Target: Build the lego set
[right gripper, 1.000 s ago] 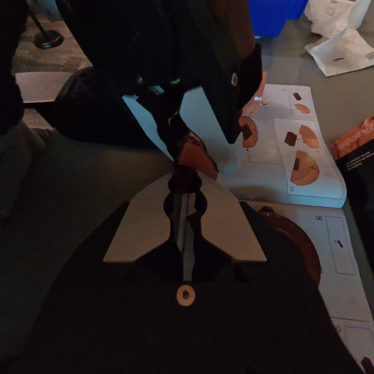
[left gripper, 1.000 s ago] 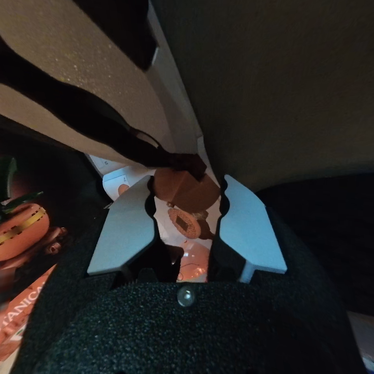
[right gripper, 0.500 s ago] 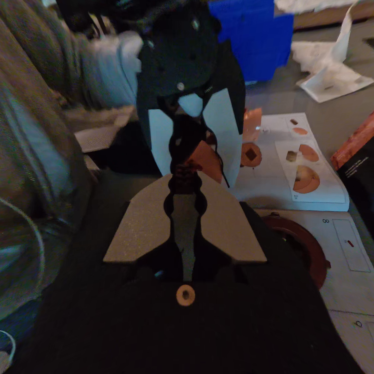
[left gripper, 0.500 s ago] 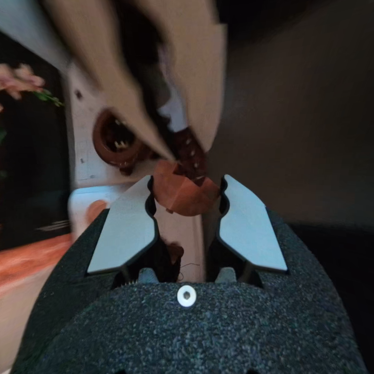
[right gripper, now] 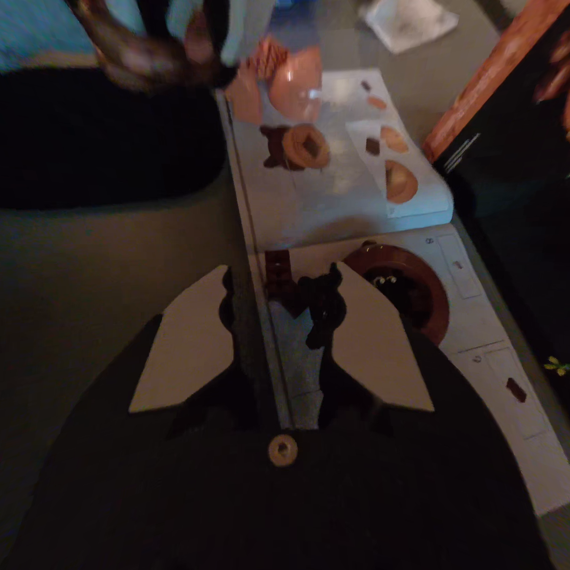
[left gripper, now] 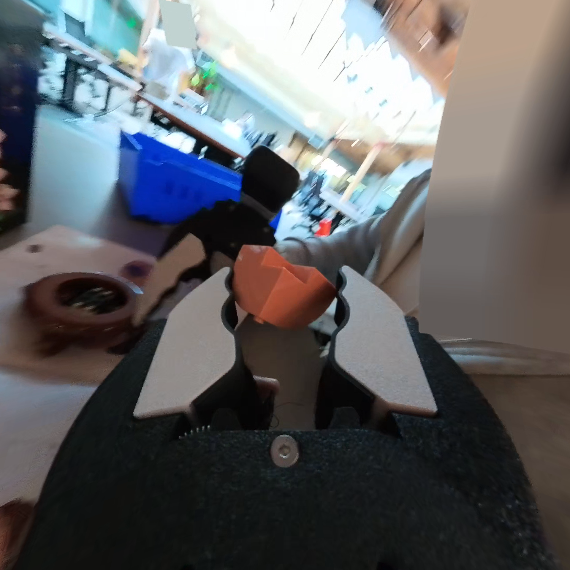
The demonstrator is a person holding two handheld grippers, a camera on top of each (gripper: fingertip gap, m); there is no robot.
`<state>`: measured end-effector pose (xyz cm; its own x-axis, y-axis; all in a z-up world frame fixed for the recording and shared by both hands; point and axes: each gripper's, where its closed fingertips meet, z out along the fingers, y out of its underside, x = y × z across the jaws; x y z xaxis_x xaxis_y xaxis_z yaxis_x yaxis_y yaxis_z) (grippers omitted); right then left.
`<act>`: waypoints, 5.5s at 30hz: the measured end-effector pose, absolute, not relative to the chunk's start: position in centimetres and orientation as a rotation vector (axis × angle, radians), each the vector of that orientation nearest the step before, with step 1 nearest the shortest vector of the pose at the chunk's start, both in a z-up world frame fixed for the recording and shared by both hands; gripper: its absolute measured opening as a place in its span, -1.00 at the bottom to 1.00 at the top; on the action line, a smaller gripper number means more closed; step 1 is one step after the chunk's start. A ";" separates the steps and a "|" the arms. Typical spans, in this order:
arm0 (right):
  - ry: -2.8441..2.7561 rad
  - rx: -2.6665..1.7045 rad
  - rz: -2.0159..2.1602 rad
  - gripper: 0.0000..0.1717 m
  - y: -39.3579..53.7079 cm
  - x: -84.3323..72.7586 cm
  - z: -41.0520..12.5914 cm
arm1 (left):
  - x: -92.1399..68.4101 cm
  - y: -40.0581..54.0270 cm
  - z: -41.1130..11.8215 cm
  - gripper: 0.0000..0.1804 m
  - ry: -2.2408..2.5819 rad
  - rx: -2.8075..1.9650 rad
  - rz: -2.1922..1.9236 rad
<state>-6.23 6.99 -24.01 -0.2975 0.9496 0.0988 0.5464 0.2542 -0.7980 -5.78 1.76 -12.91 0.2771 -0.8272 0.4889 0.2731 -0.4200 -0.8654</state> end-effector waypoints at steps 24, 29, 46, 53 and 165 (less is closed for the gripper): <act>-1.755 -0.825 1.004 -0.66 3.7 -7.6 -13.3 | -6.7 3.5 -12.6 -0.08 0.339 -1.538 -1.291; -1.723 -1.074 0.884 -0.66 4.9 -7.5 -14.9 | -9.2 4.3 -12.4 -0.20 0.352 -1.573 -0.706; -1.709 -0.654 1.288 -0.51 1.3 -5.4 -10.6 | -6.4 -0.1 -9.5 -0.69 0.508 -1.265 -1.118; -1.630 -0.334 1.172 -0.59 -0.4 -6.3 -9.2 | -6.0 -0.8 -8.0 -0.69 0.491 -1.107 -1.395; -0.781 -1.828 3.304 -0.82 -3.5 -3.0 -13.7 | -5.3 -1.4 -14.3 -0.30 0.701 -1.304 -0.487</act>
<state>-3.02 -3.47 -13.70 -0.3608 -0.3930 -0.8458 0.7300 -0.6834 0.0061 -5.34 -1.38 -14.34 0.7034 -0.6846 -0.1914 -0.0593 0.2117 -0.9755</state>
